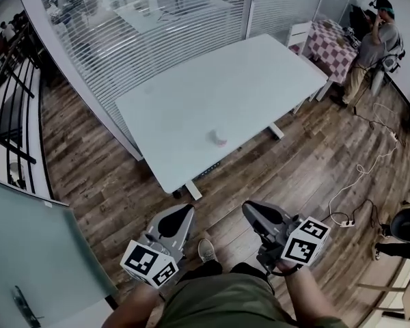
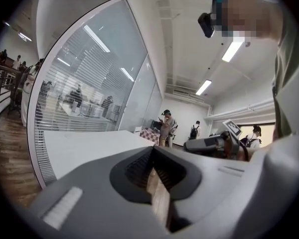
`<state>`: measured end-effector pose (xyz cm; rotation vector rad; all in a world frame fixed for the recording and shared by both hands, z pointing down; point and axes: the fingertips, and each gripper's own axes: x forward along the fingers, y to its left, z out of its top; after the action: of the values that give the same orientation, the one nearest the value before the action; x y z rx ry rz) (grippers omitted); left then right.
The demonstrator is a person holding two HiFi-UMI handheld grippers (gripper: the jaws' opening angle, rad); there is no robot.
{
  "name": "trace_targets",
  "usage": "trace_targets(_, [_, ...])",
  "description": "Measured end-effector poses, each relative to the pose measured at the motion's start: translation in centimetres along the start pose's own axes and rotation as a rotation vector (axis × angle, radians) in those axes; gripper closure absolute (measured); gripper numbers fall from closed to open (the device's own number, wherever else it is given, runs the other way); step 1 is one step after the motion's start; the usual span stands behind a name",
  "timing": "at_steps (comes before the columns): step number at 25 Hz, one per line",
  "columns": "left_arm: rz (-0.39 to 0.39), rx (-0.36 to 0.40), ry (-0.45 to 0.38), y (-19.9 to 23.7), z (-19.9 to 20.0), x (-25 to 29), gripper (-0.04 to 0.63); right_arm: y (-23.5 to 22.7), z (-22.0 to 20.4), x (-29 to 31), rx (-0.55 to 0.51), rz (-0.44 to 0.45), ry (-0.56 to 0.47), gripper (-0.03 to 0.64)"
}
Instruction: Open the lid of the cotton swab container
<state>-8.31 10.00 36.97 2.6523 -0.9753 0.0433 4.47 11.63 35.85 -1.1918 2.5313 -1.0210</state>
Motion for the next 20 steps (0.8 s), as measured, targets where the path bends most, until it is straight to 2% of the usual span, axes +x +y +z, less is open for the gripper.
trace_targets(7, [-0.028,0.030,0.025,2.0,0.5,1.8,0.588,-1.6,1.3,1.6,0.009,-0.033,-0.033,0.607])
trace_targets(20, [-0.019,0.008,0.062,5.0,-0.3,6.4,0.588,-5.6,3.7,4.4,0.022,-0.041,-0.004,0.607])
